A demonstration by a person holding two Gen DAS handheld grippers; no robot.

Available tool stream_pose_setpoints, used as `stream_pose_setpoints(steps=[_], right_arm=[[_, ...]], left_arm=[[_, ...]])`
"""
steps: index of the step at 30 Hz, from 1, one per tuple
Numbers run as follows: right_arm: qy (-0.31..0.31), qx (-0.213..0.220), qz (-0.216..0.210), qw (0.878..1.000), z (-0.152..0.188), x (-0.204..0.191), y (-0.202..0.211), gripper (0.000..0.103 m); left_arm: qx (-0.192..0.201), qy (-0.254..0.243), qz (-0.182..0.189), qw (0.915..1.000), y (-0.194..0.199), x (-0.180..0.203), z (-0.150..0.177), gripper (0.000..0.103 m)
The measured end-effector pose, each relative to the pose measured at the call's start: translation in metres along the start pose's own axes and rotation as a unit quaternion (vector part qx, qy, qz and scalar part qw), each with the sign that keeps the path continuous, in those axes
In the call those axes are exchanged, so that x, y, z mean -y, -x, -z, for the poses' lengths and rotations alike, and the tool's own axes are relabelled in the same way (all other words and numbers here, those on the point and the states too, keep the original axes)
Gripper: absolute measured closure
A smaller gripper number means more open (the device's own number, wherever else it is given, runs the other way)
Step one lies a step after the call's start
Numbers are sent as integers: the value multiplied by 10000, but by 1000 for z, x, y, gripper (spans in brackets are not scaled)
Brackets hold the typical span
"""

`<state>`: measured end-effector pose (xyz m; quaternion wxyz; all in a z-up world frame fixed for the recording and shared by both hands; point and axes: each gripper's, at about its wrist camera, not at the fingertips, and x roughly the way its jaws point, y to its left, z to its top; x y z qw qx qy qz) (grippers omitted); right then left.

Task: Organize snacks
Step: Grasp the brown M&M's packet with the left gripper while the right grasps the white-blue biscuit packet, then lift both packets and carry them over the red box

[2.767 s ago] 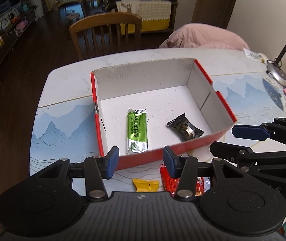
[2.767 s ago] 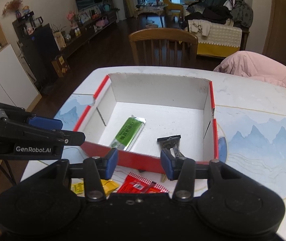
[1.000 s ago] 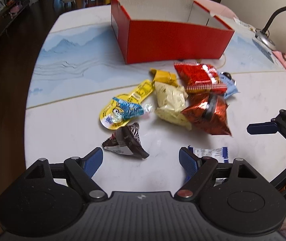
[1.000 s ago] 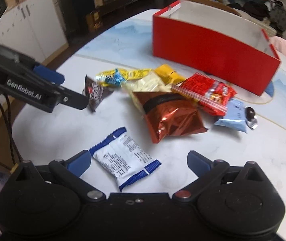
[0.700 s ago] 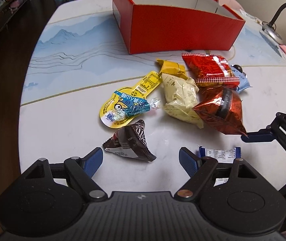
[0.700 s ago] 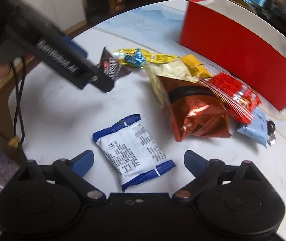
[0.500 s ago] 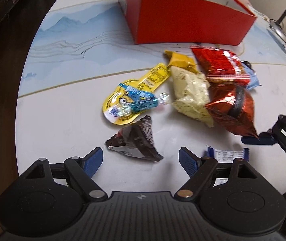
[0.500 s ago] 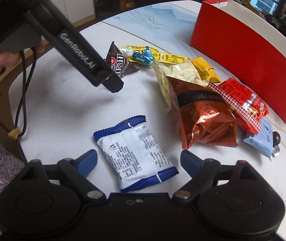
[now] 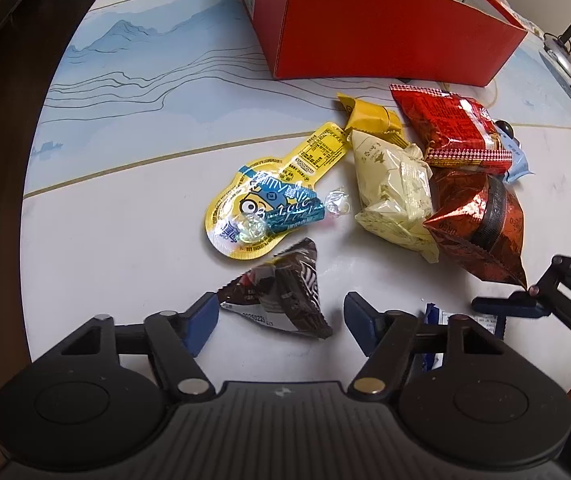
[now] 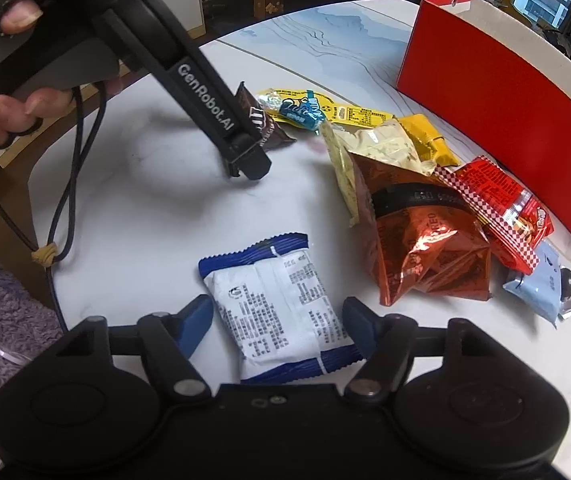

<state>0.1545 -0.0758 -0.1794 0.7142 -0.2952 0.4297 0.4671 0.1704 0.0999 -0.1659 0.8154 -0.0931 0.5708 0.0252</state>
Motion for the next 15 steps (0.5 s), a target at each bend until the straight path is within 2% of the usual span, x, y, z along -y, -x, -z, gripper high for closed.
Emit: stream_pose_setpoints(steps=[2, 4, 7, 10, 15], right_arm=[[-44, 16, 2, 10000, 0, 0, 1, 39], [-94, 38, 27, 9999, 1, -1, 2, 41], [-138, 60, 61, 9999, 4, -2, 6, 46], [-216, 94, 92, 9997, 5, -2, 8, 53], [-452, 130, 164, 9988, 6, -1, 8, 55]], left_arm=[[6, 24, 33, 10000, 1, -1, -2, 48], [8, 41, 48, 10000, 1, -2, -2, 52], [53, 2, -15, 10000, 2, -1, 0, 68], [96, -42, -28, 9999, 3, 0, 2, 73], [196, -89, -88, 9997, 8, 2, 8, 77]])
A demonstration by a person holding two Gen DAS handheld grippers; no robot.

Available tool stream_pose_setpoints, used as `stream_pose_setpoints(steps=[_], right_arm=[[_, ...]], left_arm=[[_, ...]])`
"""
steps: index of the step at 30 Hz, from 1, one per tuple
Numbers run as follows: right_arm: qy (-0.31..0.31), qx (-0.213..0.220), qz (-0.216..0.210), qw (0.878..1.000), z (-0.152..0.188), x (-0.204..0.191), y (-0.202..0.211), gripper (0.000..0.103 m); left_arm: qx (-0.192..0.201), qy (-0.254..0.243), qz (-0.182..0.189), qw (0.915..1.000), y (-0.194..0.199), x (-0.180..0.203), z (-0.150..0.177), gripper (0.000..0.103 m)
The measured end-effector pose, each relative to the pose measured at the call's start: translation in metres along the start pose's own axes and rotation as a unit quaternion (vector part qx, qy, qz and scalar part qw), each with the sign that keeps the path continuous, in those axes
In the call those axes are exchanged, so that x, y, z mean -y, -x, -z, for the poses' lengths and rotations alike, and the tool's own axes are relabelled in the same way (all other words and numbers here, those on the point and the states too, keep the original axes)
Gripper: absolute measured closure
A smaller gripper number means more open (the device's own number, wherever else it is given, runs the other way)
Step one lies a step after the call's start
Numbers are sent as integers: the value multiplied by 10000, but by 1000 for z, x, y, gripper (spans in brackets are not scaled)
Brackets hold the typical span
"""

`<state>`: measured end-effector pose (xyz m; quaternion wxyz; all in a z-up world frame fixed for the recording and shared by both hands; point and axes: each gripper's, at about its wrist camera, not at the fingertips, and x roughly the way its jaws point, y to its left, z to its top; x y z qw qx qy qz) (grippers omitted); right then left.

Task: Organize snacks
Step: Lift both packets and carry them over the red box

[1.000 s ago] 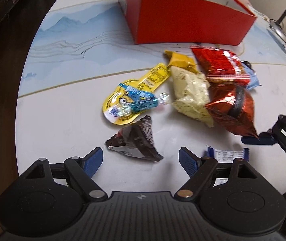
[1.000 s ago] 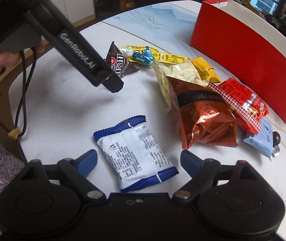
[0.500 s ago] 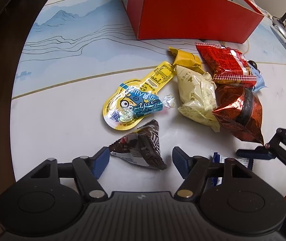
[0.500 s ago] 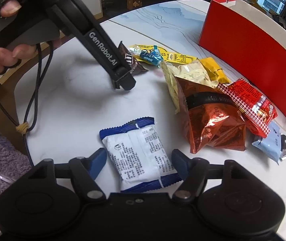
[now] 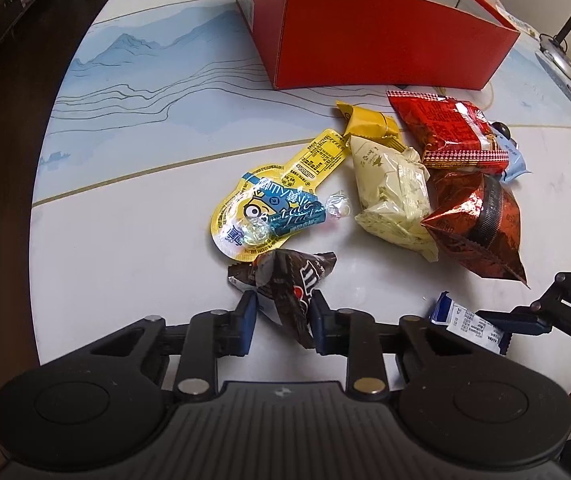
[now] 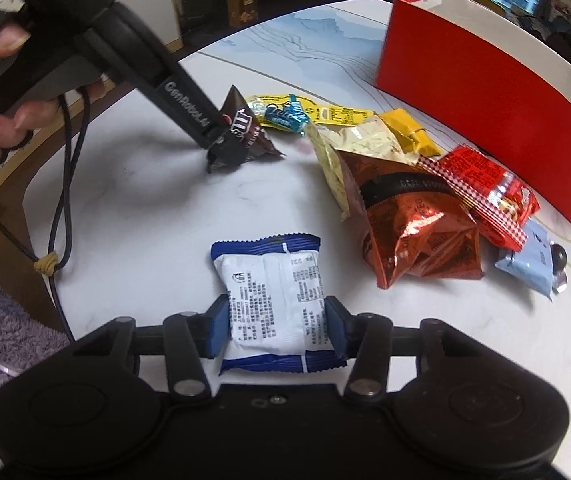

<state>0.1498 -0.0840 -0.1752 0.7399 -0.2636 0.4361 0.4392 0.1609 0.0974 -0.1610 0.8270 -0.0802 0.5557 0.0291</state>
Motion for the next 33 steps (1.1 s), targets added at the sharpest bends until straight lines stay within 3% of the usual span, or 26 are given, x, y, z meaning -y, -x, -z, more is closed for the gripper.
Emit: stream_pose_setpoints(steps=[10, 17, 33], right_arm=[[-406, 98, -119, 9991, 7, 0, 13, 55], [-507, 396, -96, 9979, 2, -3, 35, 55], [-934, 1190, 262, 9881, -27, 21, 99, 55]], left_arm=[[48, 235, 36, 9997, 9, -10, 14, 78], [195, 460, 111, 9987, 26, -17, 22, 78], [880, 457, 252, 9948, 99, 2, 8, 78]])
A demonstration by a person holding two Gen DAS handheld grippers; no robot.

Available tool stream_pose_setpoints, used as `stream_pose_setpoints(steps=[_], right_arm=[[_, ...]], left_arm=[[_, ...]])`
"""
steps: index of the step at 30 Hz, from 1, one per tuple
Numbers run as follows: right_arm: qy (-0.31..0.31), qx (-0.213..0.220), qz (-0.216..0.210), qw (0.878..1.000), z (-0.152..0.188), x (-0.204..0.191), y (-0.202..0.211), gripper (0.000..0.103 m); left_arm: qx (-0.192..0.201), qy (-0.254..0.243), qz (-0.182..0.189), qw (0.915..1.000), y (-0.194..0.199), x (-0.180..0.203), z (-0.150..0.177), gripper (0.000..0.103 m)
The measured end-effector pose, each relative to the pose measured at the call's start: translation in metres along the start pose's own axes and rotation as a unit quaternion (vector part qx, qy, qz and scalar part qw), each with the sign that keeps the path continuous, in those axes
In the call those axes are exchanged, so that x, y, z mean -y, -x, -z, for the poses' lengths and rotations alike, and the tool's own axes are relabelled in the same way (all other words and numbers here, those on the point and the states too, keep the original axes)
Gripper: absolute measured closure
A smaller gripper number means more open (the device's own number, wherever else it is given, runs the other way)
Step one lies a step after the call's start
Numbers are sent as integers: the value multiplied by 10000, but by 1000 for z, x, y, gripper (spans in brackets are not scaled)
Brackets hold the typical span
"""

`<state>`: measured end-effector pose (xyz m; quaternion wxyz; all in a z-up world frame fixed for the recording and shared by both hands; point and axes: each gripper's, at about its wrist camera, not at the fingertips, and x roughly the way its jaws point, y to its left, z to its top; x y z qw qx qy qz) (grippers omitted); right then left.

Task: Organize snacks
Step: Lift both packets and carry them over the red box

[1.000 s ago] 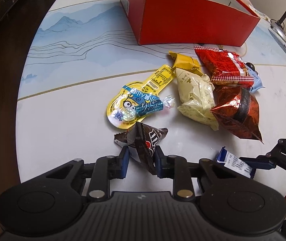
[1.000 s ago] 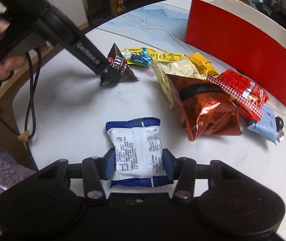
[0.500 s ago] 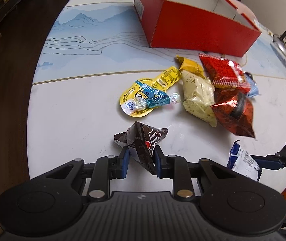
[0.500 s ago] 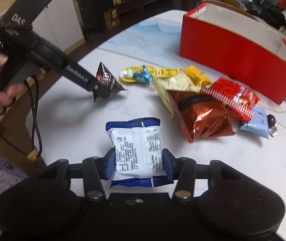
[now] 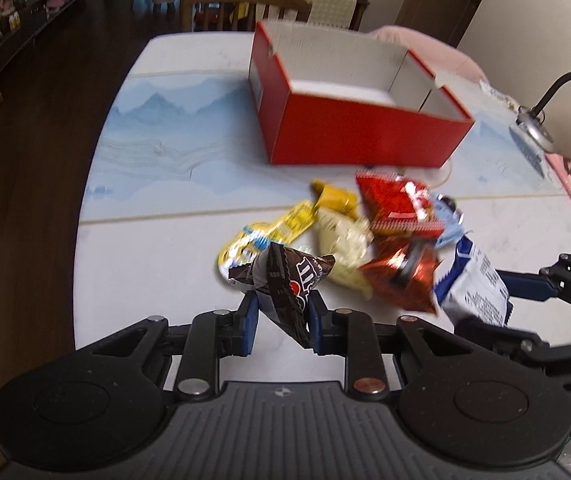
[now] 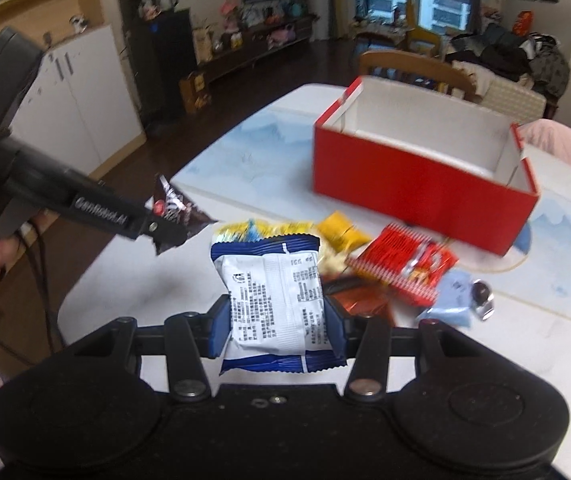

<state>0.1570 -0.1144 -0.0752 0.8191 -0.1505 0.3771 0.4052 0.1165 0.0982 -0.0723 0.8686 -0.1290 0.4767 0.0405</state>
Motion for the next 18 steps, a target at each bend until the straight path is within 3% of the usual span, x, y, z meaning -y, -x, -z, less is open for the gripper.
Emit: stream_pose_setpoints(steps=[18], right_arm=[[-504, 610, 514, 9955, -71, 82, 14, 55]], left_arm=[[569, -332, 111, 9978, 20, 53, -85, 78]])
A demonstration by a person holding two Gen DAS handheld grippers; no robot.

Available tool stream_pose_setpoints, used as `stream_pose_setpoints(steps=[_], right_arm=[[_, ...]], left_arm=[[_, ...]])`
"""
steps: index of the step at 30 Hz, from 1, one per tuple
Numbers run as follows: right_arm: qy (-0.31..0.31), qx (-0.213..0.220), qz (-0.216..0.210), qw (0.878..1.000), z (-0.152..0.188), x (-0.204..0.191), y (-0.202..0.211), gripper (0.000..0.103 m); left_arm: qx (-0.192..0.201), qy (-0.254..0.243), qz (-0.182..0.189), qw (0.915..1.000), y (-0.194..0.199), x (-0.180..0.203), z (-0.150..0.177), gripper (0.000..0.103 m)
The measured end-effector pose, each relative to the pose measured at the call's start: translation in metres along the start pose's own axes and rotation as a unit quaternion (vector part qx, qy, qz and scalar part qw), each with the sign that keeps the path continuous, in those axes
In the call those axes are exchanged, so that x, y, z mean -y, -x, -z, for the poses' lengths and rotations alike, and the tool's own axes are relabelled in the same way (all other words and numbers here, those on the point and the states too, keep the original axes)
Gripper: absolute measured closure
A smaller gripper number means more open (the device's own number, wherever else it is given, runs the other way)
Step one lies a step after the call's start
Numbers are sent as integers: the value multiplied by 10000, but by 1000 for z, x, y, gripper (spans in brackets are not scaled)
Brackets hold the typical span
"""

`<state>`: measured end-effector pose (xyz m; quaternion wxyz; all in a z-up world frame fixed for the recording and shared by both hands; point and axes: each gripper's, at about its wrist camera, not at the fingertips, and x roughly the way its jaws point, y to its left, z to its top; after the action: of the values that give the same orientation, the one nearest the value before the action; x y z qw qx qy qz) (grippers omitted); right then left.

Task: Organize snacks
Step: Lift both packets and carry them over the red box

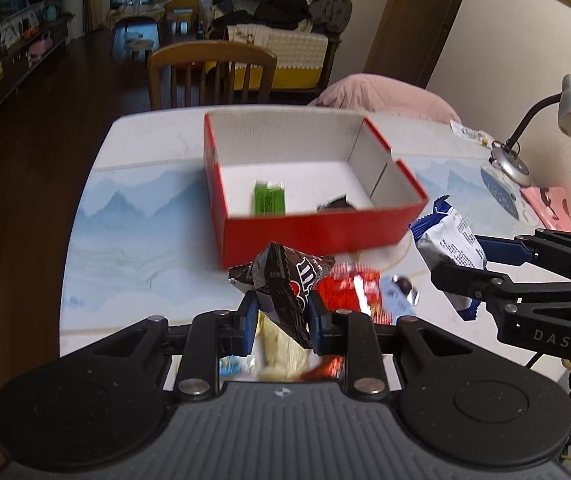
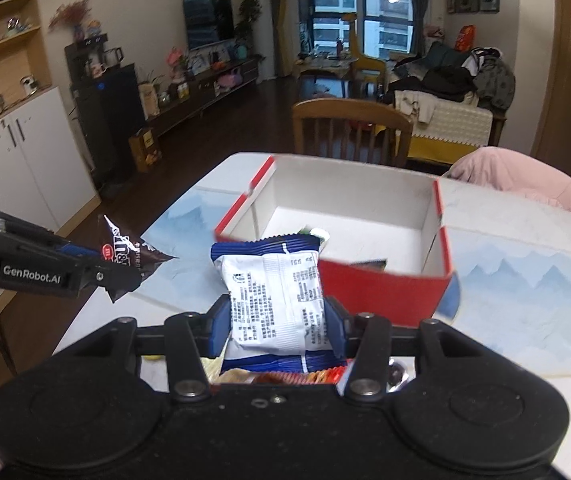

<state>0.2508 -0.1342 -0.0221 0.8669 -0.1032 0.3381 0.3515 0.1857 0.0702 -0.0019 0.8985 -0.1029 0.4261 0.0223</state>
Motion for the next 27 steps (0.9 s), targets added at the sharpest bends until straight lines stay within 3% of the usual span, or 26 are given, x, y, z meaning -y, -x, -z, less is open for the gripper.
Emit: stream_pose_setpoints(steps=[17, 27], right_arm=[[-252, -52, 286, 9993, -59, 65, -54, 55], [-355, -498, 461, 9971, -70, 94, -105, 55]], left_arm=[[-102, -105, -379, 9992, -65, 19, -99, 78], [-631, -116, -651, 9958, -134, 22, -138, 78]])
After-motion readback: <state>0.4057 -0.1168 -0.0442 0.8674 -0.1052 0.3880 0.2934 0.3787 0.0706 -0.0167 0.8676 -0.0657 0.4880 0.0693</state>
